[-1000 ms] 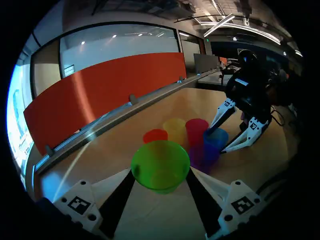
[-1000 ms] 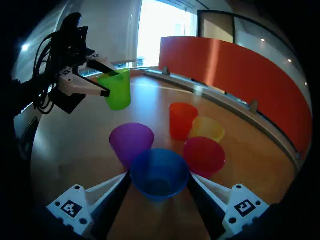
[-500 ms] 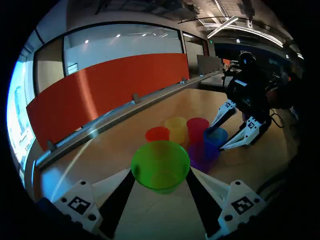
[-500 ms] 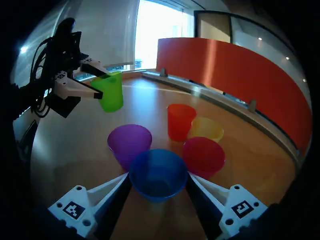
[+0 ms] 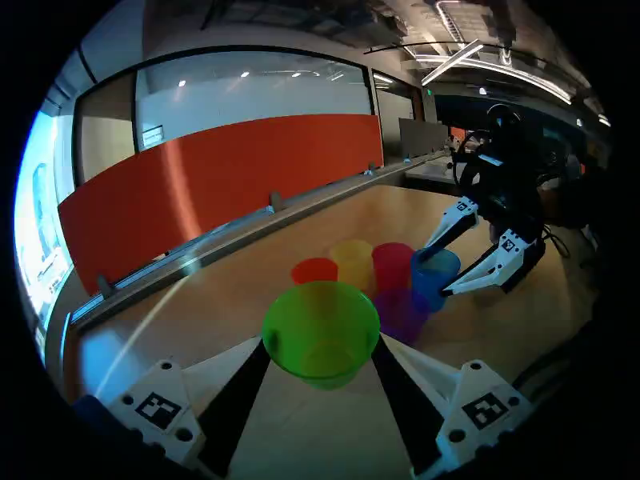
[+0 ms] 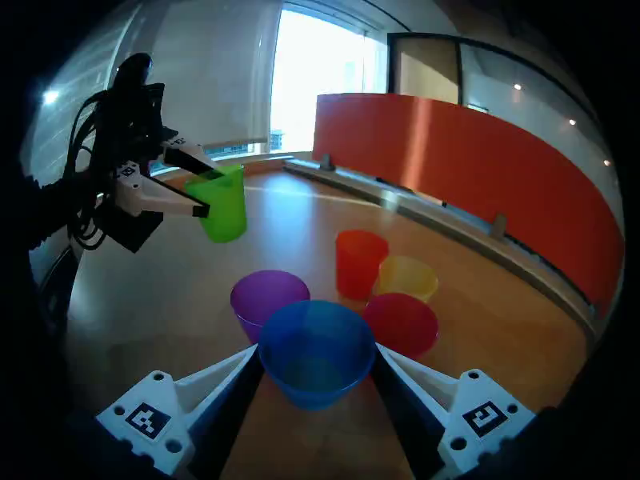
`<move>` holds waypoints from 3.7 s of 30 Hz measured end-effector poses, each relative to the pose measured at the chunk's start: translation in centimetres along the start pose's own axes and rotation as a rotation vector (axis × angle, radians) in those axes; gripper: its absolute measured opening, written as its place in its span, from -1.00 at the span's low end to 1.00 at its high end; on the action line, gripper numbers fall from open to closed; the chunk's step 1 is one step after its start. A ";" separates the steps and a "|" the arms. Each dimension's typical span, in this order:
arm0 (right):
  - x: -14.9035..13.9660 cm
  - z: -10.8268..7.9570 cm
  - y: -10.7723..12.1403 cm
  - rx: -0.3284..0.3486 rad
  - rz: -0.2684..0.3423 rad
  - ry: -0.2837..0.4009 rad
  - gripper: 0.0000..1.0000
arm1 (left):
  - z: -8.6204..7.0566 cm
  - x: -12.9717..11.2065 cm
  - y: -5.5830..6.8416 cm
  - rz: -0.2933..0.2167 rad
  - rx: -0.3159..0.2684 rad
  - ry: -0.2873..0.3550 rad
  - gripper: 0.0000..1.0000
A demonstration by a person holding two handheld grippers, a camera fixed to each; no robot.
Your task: Pour water
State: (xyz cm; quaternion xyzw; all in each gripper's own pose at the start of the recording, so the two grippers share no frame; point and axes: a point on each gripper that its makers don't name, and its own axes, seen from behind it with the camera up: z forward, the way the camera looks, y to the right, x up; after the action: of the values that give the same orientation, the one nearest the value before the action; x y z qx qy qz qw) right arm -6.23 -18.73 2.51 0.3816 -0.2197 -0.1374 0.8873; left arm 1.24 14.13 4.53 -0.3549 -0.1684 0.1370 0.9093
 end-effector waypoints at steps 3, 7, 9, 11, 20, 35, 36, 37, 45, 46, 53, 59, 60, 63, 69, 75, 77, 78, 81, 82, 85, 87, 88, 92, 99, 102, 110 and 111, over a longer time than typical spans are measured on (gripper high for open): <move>1.0 -0.8 0.0 -0.007 0.001 0.025 0.82 | -0.3 0.6 0.2 -0.002 0.005 0.012 0.71; 2.3 -1.9 -0.1 -0.018 -0.004 0.060 0.82 | -0.8 1.5 0.4 -0.003 0.012 0.030 0.72; 3.1 -2.4 -0.1 -0.022 -0.008 0.080 0.83 | -1.0 1.9 0.6 -0.002 0.013 0.039 0.71; 3.8 -2.9 -0.2 -0.026 -0.010 0.100 0.83 | -1.3 2.3 0.8 -0.002 0.014 0.047 0.71; 6.5 -5.1 -0.7 -0.042 -0.027 0.170 0.83 | -2.5 3.7 1.4 -0.015 0.029 0.085 0.71; 8.8 -7.6 -1.2 -0.051 -0.033 0.229 0.83 | -4.5 6.7 2.1 -0.037 0.050 0.185 0.71; 8.9 -7.7 -1.2 -0.051 -0.032 0.231 0.83 | -4.6 6.9 2.3 -0.038 0.049 0.192 0.71; 8.9 -7.8 -1.3 -0.051 -0.031 0.234 0.83 | -4.7 7.0 2.4 -0.039 0.048 0.199 0.71; 9.5 -8.6 -1.3 -0.056 -0.036 0.254 0.83 | -5.4 8.5 3.1 -0.056 0.050 0.257 0.72; 9.6 -8.6 -1.3 -0.057 -0.034 0.257 0.83 | -5.4 8.6 3.1 -0.062 0.050 0.263 0.72; 10.0 -9.1 -1.3 -0.058 -0.025 0.274 0.83 | -5.5 8.9 3.5 -0.105 0.038 0.294 0.72; 10.2 -9.4 -1.2 -0.059 -0.026 0.279 0.83 | -5.3 8.9 3.4 -0.106 0.046 0.301 0.71; 10.2 -9.4 -1.3 -0.059 -0.026 0.281 0.82 | -5.3 8.9 3.5 -0.103 0.043 0.304 0.71; 10.2 -9.4 -1.3 -0.056 -0.026 0.284 0.82 | -5.3 8.9 3.9 -0.100 0.037 0.308 0.71; 10.0 -9.2 -1.4 -0.054 -0.024 0.286 0.83 | -5.2 8.7 3.9 -0.105 0.040 0.308 0.70; 10.1 -9.3 -1.3 -0.052 -0.027 0.288 0.83 | -5.2 8.5 3.9 -0.122 0.033 0.311 0.70; 10.2 -9.3 -1.2 -0.051 -0.029 0.287 0.83 | -5.2 8.5 4.0 -0.126 0.029 0.310 0.70; 10.2 -9.3 -1.3 -0.051 -0.030 0.287 0.83 | -5.2 8.4 4.0 -0.125 0.027 0.310 0.70; 10.4 -9.2 -1.4 -0.048 -0.035 0.285 0.83 | -5.1 8.3 4.3 -0.124 0.020 0.310 0.70; 10.5 -9.2 -1.4 -0.048 -0.036 0.285 0.82 | -5.1 8.3 4.3 -0.123 0.017 0.310 0.70; 10.6 -9.3 -1.5 -0.043 -0.039 0.283 0.82 | -5.0 8.2 4.5 -0.123 0.008 0.311 0.70; 10.8 -9.3 -1.5 -0.041 -0.043 0.281 0.82 | -5.0 8.2 4.6 -0.123 0.007 0.312 0.70; 10.8 -9.3 -1.5 -0.041 -0.045 0.280 0.82 | -5.0 8.2 4.5 -0.123 0.008 0.313 0.70; 11.3 -9.5 -1.3 -0.042 -0.064 0.277 0.83 | -5.0 7.9 4.5 -0.120 0.010 0.313 0.70; 12.2 -9.8 -1.4 -0.032 -0.107 0.279 0.83 | -4.9 7.2 5.4 -0.113 -0.017 0.301 0.70; 12.6 -9.9 -1.4 -0.027 -0.130 0.276 0.83 | -4.9 7.1 5.8 -0.107 -0.029 0.300 0.70; 13.6 -9.9 -1.6 -0.020 -0.196 0.275 0.82 | -5.1 6.7 6.4 -0.093 -0.039 0.293 0.70; 13.7 -9.9 -1.5 -0.019 -0.201 0.276 0.82 | -5.0 6.6 6.4 -0.092 -0.041 0.292 0.70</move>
State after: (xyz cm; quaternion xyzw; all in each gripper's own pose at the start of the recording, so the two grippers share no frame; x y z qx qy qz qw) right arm 10.40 -19.27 -0.79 0.4085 -0.0551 -0.1740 0.8943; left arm 8.44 18.10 -2.01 -0.3814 -0.0531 0.0385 0.9221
